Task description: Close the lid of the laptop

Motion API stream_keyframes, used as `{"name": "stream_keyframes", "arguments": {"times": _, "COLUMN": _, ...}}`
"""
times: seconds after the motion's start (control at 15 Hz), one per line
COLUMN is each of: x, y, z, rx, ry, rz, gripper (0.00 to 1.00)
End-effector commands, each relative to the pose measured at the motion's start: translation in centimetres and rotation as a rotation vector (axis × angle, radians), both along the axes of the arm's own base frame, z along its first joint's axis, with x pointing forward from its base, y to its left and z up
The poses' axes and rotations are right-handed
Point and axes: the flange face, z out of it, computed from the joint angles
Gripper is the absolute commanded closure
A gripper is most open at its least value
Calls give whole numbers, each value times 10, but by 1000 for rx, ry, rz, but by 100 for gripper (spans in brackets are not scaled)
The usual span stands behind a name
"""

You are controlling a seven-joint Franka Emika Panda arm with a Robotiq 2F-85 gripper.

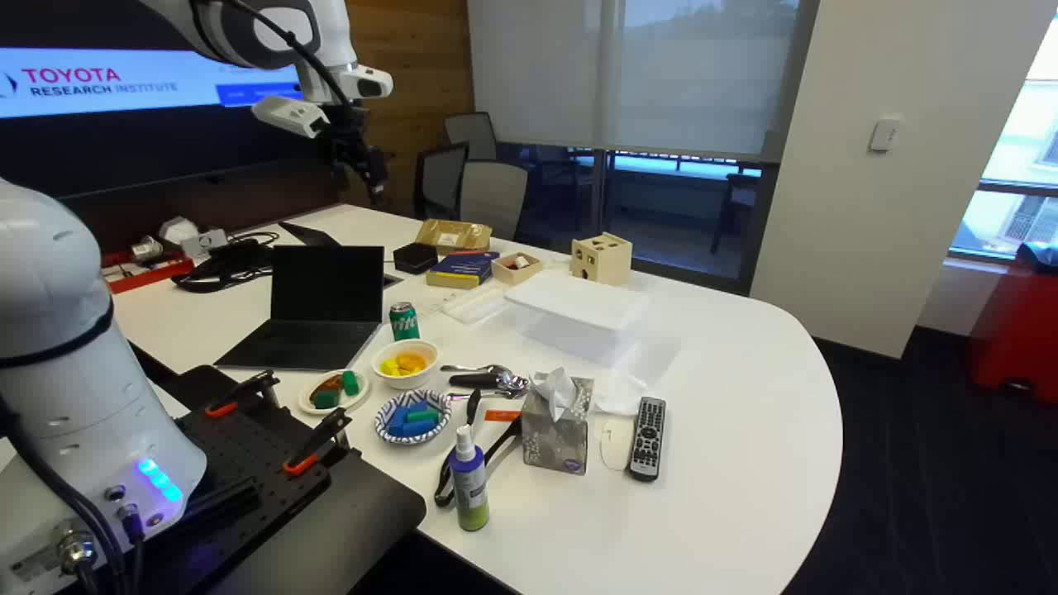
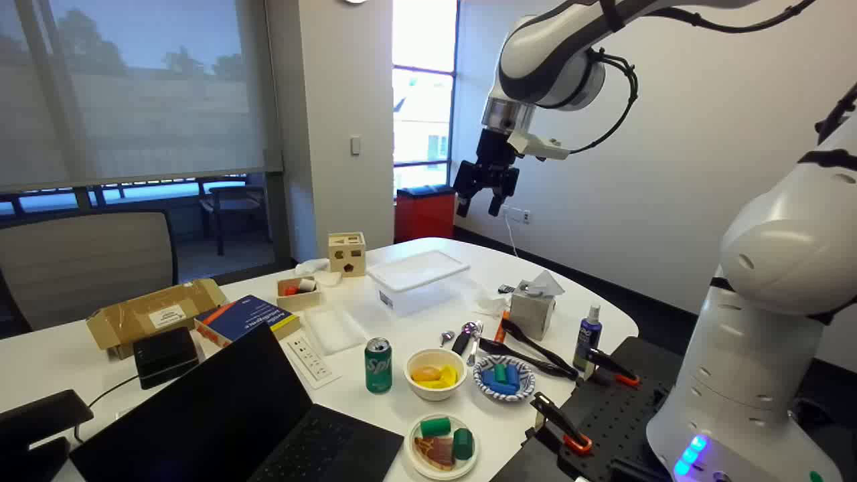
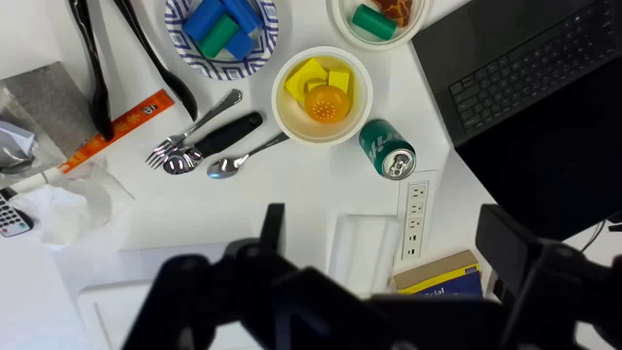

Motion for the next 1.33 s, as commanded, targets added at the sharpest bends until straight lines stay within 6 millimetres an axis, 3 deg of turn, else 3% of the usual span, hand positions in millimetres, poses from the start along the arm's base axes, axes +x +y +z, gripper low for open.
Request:
{"name": "stream_keyframes", "arguments": {"times": 0.0, "x": 0, "y": 0, "z": 1, "rx": 0, "ry": 1, "rz": 0, "gripper": 0}}
{"name": "stream_keyframes", "arguments": {"times": 0.33, "x": 0, "y": 0, "z": 1, "rx": 0, "ry": 1, "rz": 0, "gripper": 0}}
{"name": "stream_keyframes", "arguments": {"times": 0.47, "x": 14, "y": 24, "z": 2, "rx": -3, "ry": -5, "rz": -25, "gripper": 0}}
{"name": "stream_keyframes", "arguments": {"times": 0.6, "x": 29, "y": 60, "z": 1, "rx": -11, "ry": -27, "rz": -64, "gripper": 0}}
{"name": "stream_keyframes", "arguments": {"times": 0.87, "x": 65, "y": 156, "z": -12, "rx": -35, "ry": -103, "rz": -76, "gripper": 0}}
{"name": "stream_keyframes", "arguments": {"times": 1.07, "x": 86, "y": 221, "z": -30, "rx": -58, "ry": -166, "rz": -63, "gripper": 0}}
{"name": "stream_keyframes", "arguments": {"times": 1.27, "x": 107, "y": 273, "z": -58, "rx": -127, "ry": -184, "rz": -39, "gripper": 0}}
